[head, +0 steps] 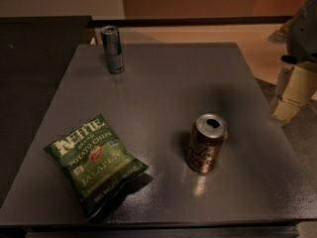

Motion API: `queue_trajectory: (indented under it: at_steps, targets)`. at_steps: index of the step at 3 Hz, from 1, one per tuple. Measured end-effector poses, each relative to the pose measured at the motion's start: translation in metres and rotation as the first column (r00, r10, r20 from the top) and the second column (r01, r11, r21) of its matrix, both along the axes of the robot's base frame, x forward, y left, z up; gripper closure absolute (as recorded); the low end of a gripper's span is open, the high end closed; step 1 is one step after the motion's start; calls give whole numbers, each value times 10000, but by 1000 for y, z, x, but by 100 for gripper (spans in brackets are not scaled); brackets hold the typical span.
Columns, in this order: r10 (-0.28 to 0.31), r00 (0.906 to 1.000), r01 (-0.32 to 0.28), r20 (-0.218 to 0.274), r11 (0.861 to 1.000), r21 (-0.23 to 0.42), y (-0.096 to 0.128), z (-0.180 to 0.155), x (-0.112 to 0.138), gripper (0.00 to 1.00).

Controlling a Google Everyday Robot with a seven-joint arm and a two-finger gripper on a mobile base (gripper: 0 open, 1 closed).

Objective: Knock redbull can over

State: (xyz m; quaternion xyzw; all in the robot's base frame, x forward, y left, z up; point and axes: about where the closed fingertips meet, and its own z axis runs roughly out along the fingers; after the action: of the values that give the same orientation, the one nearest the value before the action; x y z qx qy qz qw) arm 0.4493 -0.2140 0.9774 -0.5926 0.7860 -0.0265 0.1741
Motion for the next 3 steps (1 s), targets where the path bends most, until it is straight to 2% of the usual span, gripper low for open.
queue_trajectory:
  at_steps: [1,2,3]
  targets:
    - [-152,9997,137,209,9976,674,11,-1,31,0]
    - [-427,9980,344,456,9852,1677,26,-2,71,0]
    - [-642,9954,431,714,9632,2654,47,-8,109,0]
